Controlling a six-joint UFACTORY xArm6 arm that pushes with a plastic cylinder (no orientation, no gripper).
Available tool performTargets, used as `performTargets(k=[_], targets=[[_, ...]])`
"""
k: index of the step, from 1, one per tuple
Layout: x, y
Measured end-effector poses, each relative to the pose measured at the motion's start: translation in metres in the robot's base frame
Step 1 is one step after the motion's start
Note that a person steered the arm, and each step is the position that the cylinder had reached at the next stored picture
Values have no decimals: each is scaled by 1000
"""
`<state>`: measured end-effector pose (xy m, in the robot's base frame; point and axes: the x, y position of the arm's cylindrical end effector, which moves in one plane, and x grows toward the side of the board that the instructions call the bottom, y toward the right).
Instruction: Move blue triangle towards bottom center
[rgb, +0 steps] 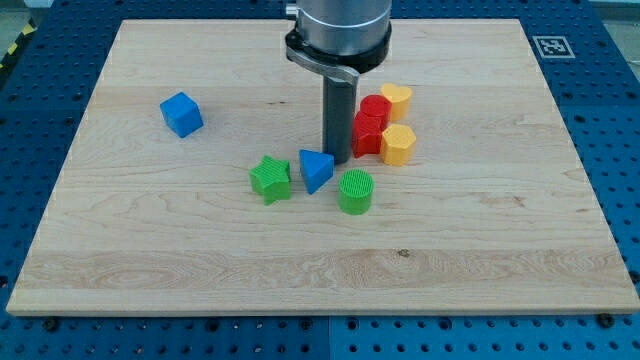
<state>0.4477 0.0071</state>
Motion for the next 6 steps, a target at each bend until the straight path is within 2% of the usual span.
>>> performTargets(k=[5, 6], targets=[[33, -24], [20, -20]])
